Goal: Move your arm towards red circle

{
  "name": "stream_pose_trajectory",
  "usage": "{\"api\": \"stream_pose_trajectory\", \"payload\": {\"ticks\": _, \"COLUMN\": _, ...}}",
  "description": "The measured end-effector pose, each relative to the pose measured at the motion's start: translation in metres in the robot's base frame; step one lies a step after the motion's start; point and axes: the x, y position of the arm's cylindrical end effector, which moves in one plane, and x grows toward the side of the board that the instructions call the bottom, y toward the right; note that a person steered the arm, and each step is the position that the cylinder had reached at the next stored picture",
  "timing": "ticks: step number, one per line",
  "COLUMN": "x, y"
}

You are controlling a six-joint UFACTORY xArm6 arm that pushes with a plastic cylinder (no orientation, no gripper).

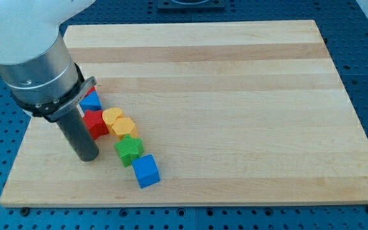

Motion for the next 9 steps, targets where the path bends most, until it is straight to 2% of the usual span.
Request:
{"api": "stream_pose_trajectory", "payload": {"ticks": 1, "x": -0.008, "y": 0.006}}
{"api": "stream_pose_trajectory", "payload": {"ticks": 2, "x": -0.033, "y": 0.058}}
{"api": "stream_pose_trajectory", "payload": {"ticks": 4, "x": -0.064, "y": 0.201}}
{"api": "stream_pose_trajectory", "payload": {"ticks": 5, "x": -0.088, "y": 0.235}}
{"api": "stream_pose_trajectory", "payload": {"ticks": 6, "x": -0.129, "y": 0.215}}
{"api": "stream_pose_trajectory", "payload": {"ticks": 7, "x": -0.167, "y": 0.16}}
{"api": "stream_pose_trajectory", "payload": {"ticks": 9, "x": -0.184, "y": -0.02}}
